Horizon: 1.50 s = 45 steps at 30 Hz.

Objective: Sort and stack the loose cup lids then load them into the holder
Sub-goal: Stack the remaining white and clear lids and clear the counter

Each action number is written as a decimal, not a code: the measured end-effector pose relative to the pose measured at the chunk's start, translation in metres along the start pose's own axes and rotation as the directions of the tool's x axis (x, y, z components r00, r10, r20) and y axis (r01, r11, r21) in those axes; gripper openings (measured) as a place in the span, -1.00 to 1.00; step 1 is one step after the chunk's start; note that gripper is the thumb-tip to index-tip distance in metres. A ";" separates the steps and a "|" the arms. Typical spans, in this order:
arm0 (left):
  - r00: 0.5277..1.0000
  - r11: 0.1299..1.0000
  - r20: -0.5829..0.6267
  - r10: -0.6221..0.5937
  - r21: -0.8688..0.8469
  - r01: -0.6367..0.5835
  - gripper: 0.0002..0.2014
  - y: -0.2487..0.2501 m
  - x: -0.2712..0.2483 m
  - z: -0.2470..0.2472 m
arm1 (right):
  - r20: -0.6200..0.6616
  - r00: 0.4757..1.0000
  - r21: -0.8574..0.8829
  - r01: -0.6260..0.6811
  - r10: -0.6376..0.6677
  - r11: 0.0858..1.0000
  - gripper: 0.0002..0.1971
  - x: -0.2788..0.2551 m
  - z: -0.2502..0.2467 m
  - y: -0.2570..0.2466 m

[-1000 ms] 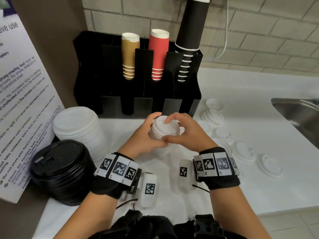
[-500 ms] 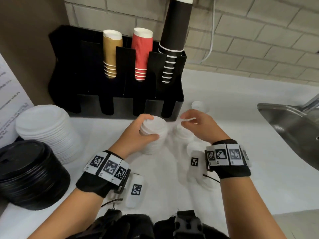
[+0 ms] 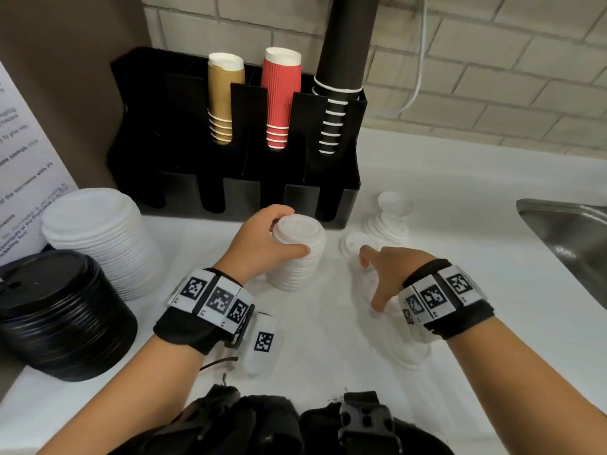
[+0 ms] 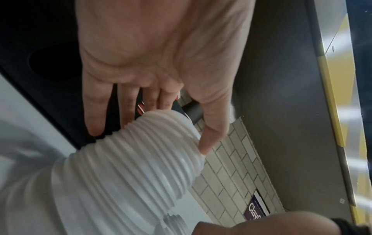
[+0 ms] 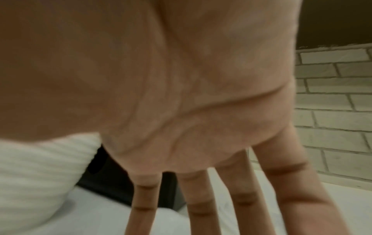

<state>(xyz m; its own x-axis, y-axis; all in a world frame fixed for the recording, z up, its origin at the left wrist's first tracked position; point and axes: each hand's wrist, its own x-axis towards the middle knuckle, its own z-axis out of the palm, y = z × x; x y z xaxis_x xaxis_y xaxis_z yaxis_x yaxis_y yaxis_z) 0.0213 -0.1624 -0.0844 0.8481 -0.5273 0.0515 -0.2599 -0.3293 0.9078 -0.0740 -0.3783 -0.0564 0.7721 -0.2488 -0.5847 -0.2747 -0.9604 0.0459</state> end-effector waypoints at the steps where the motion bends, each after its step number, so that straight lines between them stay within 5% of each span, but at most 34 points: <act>1: 1.000 1.000 -0.006 0.009 0.009 -0.008 -0.38 0.000 0.000 0.000 | -0.002 1.000 0.013 0.014 -0.014 1.000 -0.19 -0.003 -0.004 0.002; 5: 0.999 0.999 -0.009 0.032 0.010 -0.032 -0.46 -0.002 -0.002 0.000 | -0.229 0.963 0.238 0.198 -0.143 0.951 -0.40 -0.020 -0.035 0.013; 8: 0.999 0.999 -0.023 0.036 -0.009 -0.036 -0.44 -0.003 -0.006 0.002 | -0.586 0.789 0.469 0.515 -0.184 0.718 -0.52 -0.030 -0.050 0.005; 11: 0.998 0.999 -0.048 0.029 -0.044 -0.031 -0.29 -0.004 -0.008 0.003 | -0.719 0.685 0.567 0.675 -0.115 0.472 -0.54 -0.022 -0.044 -0.017; 20: 0.996 0.997 -0.079 0.037 -0.071 -0.042 -0.13 -0.009 -0.014 0.003 | -0.696 0.709 0.619 0.674 -0.117 0.403 -0.65 0.013 0.005 -0.053; 32: 0.993 0.984 -0.055 0.105 -0.136 -0.112 -0.35 -0.011 -0.014 0.000 | -0.715 0.654 0.489 0.721 -0.247 0.492 -0.68 0.003 0.006 -0.058; 39: 0.991 0.986 -0.017 0.133 -0.101 -0.134 -0.48 -0.014 -0.017 -0.002 | -0.724 0.640 0.495 0.742 -0.256 0.453 -0.77 0.003 0.004 -0.046; 41: 0.991 0.988 -0.016 0.130 -0.087 -0.131 -0.50 -0.014 -0.017 -0.004 | -0.722 0.689 0.582 0.654 -0.064 0.484 -0.83 0.010 -0.004 -0.031; 43: 0.991 0.988 -0.028 0.128 -0.082 -0.130 -0.53 -0.013 -0.015 -0.005 | -0.575 0.813 0.650 0.386 0.091 0.654 -0.78 0.021 -0.013 -0.015; 45: 0.991 0.988 -0.032 0.129 -0.084 -0.131 -0.55 -0.011 -0.014 -0.005 | -0.377 0.914 0.541 0.088 0.148 0.836 -0.50 0.033 -0.016 -0.003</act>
<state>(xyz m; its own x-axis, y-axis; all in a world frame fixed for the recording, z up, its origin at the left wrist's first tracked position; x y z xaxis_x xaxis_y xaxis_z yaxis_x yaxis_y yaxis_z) 0.0149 -0.1472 -0.0926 0.8219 -0.5401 0.1812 -0.3290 -0.1903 0.9250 -0.0386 -0.3857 -0.0630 0.8814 -0.4167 -0.2225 -0.4719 -0.7571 -0.4517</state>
